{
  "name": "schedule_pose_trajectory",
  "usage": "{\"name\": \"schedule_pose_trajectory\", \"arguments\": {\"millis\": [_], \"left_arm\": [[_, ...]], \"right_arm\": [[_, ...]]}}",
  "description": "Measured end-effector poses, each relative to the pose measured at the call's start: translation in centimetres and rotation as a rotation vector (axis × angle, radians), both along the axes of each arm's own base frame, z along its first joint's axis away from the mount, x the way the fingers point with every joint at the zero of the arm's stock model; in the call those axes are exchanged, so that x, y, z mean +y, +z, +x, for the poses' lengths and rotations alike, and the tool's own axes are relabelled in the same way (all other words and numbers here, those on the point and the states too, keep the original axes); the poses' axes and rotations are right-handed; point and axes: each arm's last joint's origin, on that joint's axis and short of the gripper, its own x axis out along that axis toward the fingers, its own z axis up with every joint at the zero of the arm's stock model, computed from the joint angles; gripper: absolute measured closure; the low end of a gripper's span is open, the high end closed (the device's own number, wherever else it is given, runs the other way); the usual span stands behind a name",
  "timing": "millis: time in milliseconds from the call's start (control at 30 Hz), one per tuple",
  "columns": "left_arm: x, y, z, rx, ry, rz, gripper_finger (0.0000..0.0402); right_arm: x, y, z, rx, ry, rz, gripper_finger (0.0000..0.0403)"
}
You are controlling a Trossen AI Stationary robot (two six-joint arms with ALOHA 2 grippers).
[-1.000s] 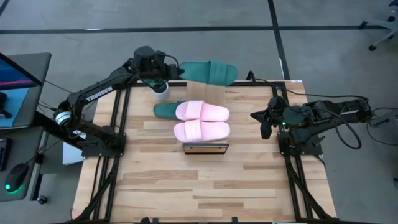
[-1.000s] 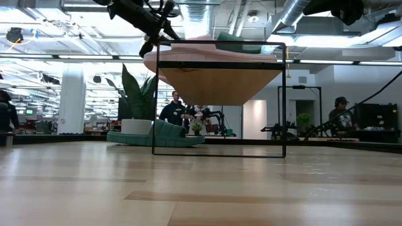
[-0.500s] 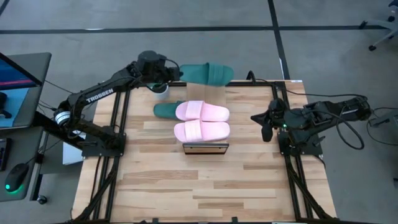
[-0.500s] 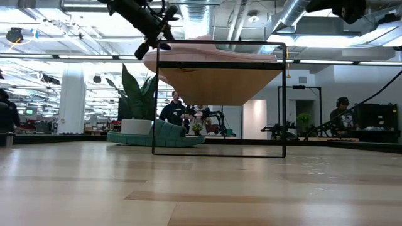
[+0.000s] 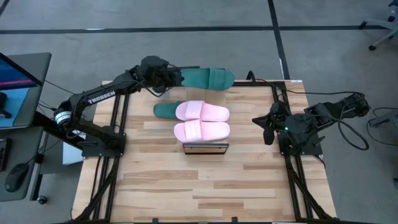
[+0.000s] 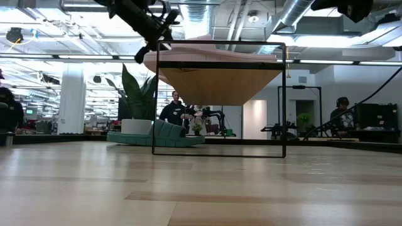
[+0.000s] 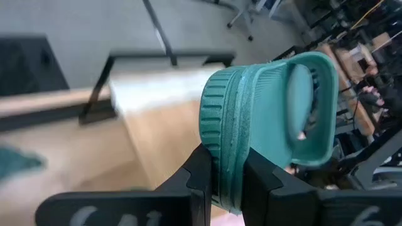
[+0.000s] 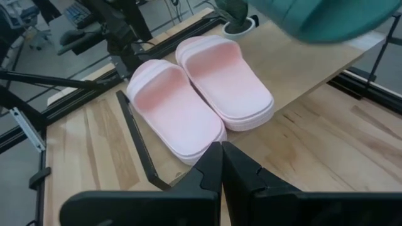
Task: Pick and place slides into the shelf
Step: Put the bottom green slipper on the shelf
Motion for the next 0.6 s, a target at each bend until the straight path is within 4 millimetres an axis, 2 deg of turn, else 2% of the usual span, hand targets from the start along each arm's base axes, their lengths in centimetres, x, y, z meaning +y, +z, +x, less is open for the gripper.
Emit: {"name": "schedule_pose_trajectory", "arguments": {"millis": [200, 600], "left_arm": [[-0.8, -2.4, 0.6, -0.019, -0.014, -0.047, 0.0369], [-1.4, -4.0, 0.6, 0.034, -0.010, -0.067, 0.0369]], "right_arm": [[0.1, 0.0, 0.0, -0.003, -0.003, 0.011, 0.0403], [0.1, 0.0, 0.0, -0.005, -0.006, 0.017, 0.0403]]}}
